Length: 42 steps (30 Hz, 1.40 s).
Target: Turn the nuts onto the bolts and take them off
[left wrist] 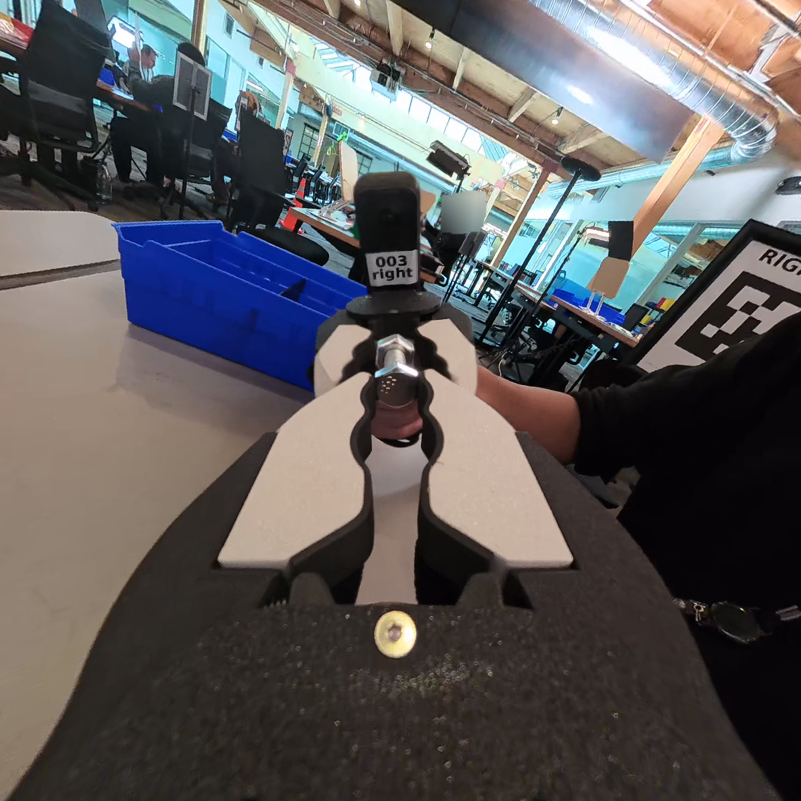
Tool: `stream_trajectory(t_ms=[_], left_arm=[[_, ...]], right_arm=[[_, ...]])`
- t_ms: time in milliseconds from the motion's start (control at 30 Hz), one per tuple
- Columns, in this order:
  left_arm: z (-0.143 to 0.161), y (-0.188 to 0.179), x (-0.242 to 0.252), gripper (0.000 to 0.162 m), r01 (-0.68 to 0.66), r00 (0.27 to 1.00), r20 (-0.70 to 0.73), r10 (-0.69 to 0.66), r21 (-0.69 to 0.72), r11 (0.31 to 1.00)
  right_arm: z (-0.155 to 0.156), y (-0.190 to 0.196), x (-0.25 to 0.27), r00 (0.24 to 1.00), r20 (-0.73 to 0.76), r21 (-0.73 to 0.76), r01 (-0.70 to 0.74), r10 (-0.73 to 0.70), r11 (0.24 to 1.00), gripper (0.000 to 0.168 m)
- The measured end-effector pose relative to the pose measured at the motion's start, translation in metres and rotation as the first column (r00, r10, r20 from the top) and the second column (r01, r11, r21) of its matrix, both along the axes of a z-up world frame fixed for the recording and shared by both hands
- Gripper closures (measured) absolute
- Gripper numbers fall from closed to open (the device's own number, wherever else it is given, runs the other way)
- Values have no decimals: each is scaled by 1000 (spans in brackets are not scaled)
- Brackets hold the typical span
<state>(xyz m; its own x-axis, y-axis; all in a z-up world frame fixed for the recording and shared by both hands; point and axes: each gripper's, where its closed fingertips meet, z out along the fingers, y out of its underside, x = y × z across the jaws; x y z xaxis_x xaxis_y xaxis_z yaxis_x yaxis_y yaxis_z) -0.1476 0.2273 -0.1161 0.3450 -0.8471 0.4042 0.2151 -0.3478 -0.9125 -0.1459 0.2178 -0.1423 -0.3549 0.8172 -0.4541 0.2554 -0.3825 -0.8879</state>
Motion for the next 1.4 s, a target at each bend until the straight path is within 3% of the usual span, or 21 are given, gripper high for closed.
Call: stream_trajectory(t_ms=[100, 233, 300, 400, 500, 567, 633, 700, 767, 833, 933, 1000, 1100, 1167, 1267, 1333, 1400], left_arm=[[-5, 1, 2, 144, -4, 1000, -29, 4, 6, 1000], [-12, 0, 7, 145, 1, 997, -77, 0, 12, 1000], [-9, -2, 7, 145, 12, 998, -57, -12, 15, 1000], [-5, -2, 7, 145, 15, 999, -43, -14, 23, 1000], [-8, -2, 5, 145, 17, 999, -46, -16, 16, 1000], [-11, 0, 3, 145, -3, 997, -72, 5, 21, 1000], [-6, -2, 3, 145, 8, 999, -48, -7, 25, 1000], [-1, -3, 3, 145, 13, 999, -32, -12, 36, 999], [-4, -2, 3, 145, 7, 999, -51, -5, 38, 999], [-9, -2, 4, 145, 13, 998, -69, -11, 30, 999], [-11, -1, 2, 145, 0, 997, -83, 2, 29, 1000], [-3, -2, 1, 145, 4, 999, -53, -2, 40, 999], [-2, -3, 1, 145, 5, 998, -59, -2, 47, 999], [-9, 0, 0, 145, 0, 997, -76, 3, 34, 999], [-15, 3, -3, 145, -19, 995, -93, 21, 19, 1000], [-9, 2, -4, 145, -12, 998, -56, 13, 20, 1000], [-5, 1, -4, 145, -12, 999, -47, 14, 32, 999]], right_arm=[[17, -7, 1, 994, -102, -70, -47, 40, 996, 115], [46, 3, 11, 975, -221, -46, 7, -17, 999, 112], [36, 10, 11, 985, -168, -18, 45, -47, 999, 112], [16, -4, 9, 996, -77, -35, -49, 46, 998, 116], [36, -7, 5, 987, -156, -27, -33, 29, 999, 105], [55, 0, 9, 970, -243, -7, 22, -23, 1000, 109], [46, 8, 7, 980, -187, 36, 71, -63, 997, 109], [19, 3, 5, 997, -75, 44, 21, -18, 999, 111], [14, -9, 3, 997, -62, -22, -52, 51, 998, 114], [34, -7, 1, 988, -153, -17, -20, 17, 1000, 106], [64, 5, 9, 966, -253, 7, 49, -45, 999, 111], [45, 13, 8, 985, -159, 49, 80, -71, 996, 111], [13, -1, 3, 998, -61, -33, -23, 21, 999, 114], [26, -5, 0, 992, -122, -53, -27, 21, 998, 109], [57, 9, 4, 972, -226, 9, 67, -63, 998, 115], [51, 17, 6, 977, -187, 53, 115, -103, 992, 117], [23, 12, 3, 993, -89, 51, 78, -73, 996, 118]])
